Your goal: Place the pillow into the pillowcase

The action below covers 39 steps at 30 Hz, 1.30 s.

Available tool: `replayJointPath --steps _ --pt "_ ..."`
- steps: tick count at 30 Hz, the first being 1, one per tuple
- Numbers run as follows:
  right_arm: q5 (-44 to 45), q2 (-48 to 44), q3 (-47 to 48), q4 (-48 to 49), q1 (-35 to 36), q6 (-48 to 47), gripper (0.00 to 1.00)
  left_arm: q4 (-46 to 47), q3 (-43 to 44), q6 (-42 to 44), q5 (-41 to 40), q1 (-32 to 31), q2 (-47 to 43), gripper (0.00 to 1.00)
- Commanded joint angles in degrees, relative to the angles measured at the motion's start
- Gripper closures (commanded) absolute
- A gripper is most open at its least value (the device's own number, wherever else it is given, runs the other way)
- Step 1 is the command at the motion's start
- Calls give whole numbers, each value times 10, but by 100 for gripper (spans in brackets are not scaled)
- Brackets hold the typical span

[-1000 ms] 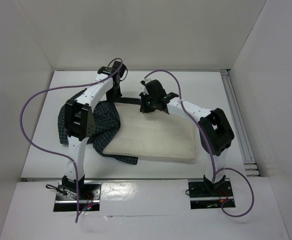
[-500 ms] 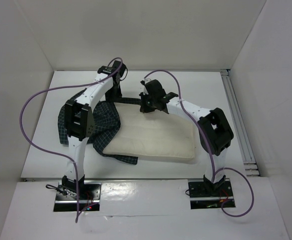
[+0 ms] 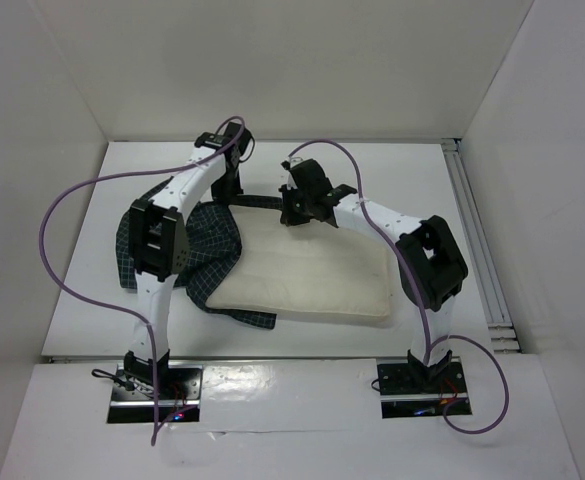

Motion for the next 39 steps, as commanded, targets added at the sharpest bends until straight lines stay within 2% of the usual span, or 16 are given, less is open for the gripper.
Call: replayJointPath --steps 1,7,16,20,25,30,32,35,37,38,39 --pt "7 -6 26 -2 8 1 100 3 23 30 35 5 -11 100" --pt "7 -23 15 -2 8 1 100 74 11 68 157 -19 -38 100" --pt "28 -79 -23 37 24 27 100 81 113 85 308 -68 29 100" --pt "90 -146 -62 64 37 59 100 92 176 85 367 -74 61 100" --pt "184 -209 -135 87 37 124 100 117 189 65 446 -85 86 100" --pt "284 -172 -147 52 37 215 100 152 194 37 511 -109 93 100" --pt "290 -159 -155 60 21 244 100 161 194 23 538 -109 93 100" --pt "281 -154 -175 82 -14 270 100 174 189 18 538 -109 81 99" --pt "266 -149 -180 90 -38 277 100 179 184 18 554 -93 76 75" --pt "266 -141 -180 85 -45 271 100 179 184 18 554 -88 69 50" --pt "266 -141 -164 77 -50 271 100 179 161 26 554 -83 50 39"
